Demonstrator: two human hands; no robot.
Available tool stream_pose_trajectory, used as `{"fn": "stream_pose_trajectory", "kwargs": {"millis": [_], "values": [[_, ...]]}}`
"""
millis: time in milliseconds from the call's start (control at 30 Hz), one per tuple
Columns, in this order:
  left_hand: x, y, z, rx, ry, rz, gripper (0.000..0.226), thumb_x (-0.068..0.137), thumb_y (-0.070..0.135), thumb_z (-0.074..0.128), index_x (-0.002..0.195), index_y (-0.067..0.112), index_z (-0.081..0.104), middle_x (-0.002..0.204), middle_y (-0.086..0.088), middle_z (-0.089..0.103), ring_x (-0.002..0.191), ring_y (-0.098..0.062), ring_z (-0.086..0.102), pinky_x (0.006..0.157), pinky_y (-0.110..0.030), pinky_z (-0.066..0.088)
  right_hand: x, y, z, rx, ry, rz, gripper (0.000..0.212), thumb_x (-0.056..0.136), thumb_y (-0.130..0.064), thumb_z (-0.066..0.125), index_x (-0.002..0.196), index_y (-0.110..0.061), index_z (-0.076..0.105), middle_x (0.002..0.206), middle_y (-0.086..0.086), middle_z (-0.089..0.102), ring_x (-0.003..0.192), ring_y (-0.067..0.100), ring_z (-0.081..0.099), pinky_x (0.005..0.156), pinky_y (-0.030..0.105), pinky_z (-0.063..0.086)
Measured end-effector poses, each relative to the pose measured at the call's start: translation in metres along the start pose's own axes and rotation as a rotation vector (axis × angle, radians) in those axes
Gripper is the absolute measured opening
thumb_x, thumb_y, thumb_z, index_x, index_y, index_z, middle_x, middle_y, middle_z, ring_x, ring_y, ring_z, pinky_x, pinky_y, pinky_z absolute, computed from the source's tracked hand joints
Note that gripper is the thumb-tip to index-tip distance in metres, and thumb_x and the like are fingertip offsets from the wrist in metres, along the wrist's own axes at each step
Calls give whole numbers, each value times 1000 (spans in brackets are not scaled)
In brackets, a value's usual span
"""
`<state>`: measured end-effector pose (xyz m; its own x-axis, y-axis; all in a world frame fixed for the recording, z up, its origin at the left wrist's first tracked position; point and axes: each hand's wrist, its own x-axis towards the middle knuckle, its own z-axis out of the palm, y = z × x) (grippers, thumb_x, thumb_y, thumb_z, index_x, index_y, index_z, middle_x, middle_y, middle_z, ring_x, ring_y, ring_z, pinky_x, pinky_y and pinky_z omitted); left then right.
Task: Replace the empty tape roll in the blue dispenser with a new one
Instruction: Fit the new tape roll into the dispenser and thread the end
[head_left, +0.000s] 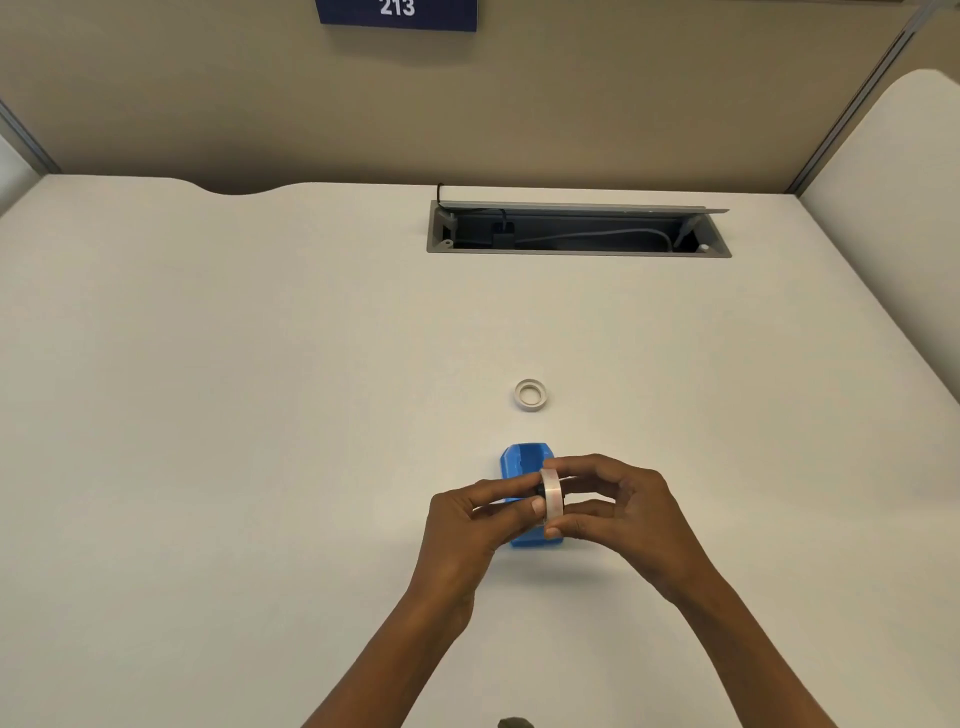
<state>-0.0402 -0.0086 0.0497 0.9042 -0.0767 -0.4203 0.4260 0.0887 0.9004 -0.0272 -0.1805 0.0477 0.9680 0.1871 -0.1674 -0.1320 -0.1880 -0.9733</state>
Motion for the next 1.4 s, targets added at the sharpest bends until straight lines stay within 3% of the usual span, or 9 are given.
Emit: {"fn": "stream_pose_trajectory", "kwargs": {"millis": [67,267,467,800,1167,1267,1400], "values": [[1,0,1,14,15,12,22,74,17,74,95,27,75,97,1,76,92,-11,69,87,-27,50,3,0,1,-24,18,-19,47,59,-8,84,100,-24,69,100,-2,74,95,15,69,79,27,58],[5,0,-4,63,97,44,29,74,23,75,102,29,68,107,9,71,91,-2,67,71,-15,45,16,3,1,-92,135,-54,50,63,-20,83,108,-31,64,105,-12,71,101,5,62,79,22,51],[10,-2,-13,64,167,29,31,74,22,76,103,30,67,111,0,70,93,-12,67,69,-18,44,27,12,1,-131,131,-25,47,65,-24,82,106,-37,65,113,-19,67,112,1,55,82,23,43],[14,-7,-16,67,184,20,32,74,20,75,104,29,66,112,-7,69,95,-18,67,72,-18,45,38,24,4,-185,132,-5,46,64,-26,82,106,-36,66,115,-18,65,111,-1,52,80,18,43],[18,-10,-15,79,173,12,32,75,21,75,106,27,66,115,-6,67,99,-20,65,72,-18,45,44,33,7,-248,95,-15,46,69,-22,79,113,-27,64,116,-11,61,106,8,55,74,15,46],[20,-10,-14,85,173,19,31,76,21,74,105,26,66,114,-3,67,99,-17,64,69,-16,45,45,35,7,-242,88,-17,47,69,-23,79,114,-27,64,115,-12,60,105,6,55,70,9,47],[23,-9,-12,89,158,44,27,75,22,75,101,27,68,111,3,69,96,-9,64,70,-18,46,47,37,7,-259,87,-21,46,71,-23,77,115,-26,63,117,-10,60,105,9,56,71,13,48]]}}
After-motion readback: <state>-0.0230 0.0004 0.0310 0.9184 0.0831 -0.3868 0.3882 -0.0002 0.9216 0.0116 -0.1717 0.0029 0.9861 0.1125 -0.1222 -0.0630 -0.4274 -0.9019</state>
